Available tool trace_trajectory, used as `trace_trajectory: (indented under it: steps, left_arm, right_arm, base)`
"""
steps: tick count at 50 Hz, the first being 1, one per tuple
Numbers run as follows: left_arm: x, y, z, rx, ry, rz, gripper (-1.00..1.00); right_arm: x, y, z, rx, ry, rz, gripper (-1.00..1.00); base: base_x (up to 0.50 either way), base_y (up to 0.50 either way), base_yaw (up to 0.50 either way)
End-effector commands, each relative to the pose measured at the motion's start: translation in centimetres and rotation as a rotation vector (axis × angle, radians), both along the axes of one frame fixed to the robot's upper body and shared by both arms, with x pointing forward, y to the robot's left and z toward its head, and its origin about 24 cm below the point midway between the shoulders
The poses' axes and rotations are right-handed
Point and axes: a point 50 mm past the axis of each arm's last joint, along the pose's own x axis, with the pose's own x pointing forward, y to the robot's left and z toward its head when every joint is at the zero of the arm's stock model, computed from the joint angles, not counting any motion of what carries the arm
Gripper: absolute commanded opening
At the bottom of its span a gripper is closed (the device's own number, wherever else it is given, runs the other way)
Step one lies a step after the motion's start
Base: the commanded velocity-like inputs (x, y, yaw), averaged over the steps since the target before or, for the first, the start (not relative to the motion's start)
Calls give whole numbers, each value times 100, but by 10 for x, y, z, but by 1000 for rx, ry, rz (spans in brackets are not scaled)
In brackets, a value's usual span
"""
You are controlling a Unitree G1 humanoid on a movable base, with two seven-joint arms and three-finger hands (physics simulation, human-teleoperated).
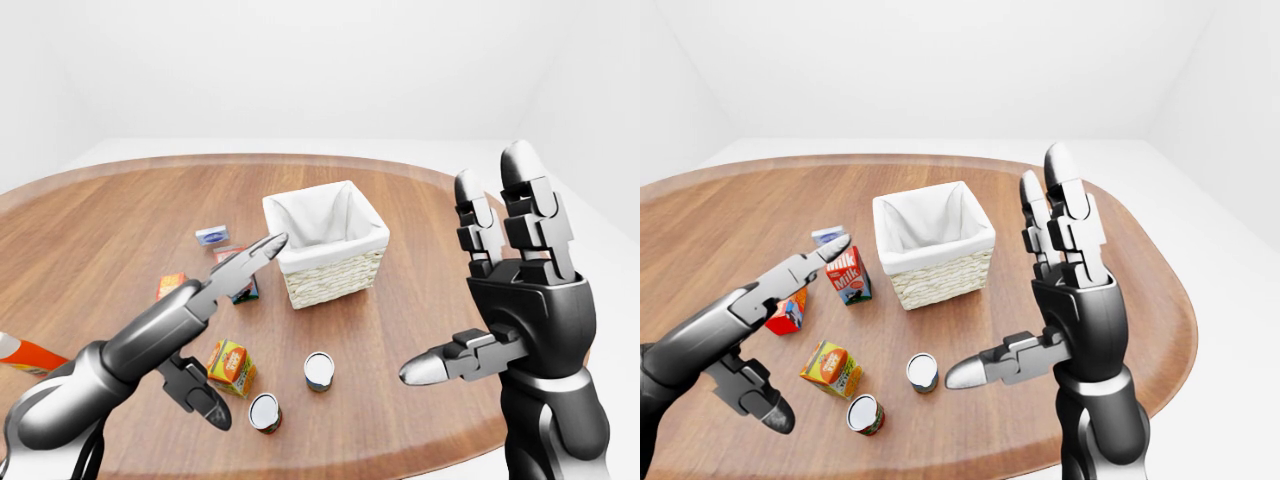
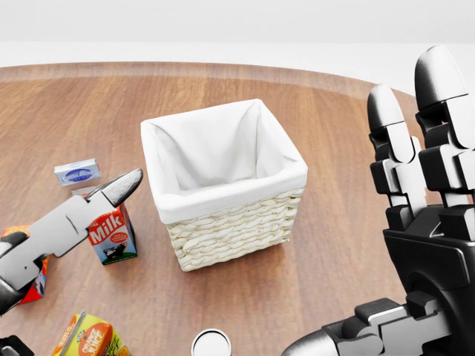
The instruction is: Pick up the orange juice, and put it in the basket.
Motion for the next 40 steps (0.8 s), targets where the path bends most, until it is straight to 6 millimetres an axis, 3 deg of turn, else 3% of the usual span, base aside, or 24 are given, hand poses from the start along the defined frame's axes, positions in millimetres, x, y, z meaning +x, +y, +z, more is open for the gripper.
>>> trace_trajectory:
  steps: [1,9,13,23,40]
  left_arm:
    - [2,4,-28,12,132,42,100]
    - [3,12,-36,56,178,81,100]
    - [6,12,-29,51,143,72,100]
    - [9,22,-56,66,266,141,100]
    - [17,30,-84,66,369,205,100]
  right_arm:
    - [-1,0,1,2,-6,0,100]
    - [-3,-1,4,9,-20,-1,100]
    - [-2,-1,2,11,-11,0,100]
    - [-3,-2,4,16,-20,4,100]
    - [-4,-3,6,18,-34,3,100]
  base:
    - [0,0,0]
    - [0,0,0]
    - [0,0,0]
    - [0,0,0]
    - [0,0,0]
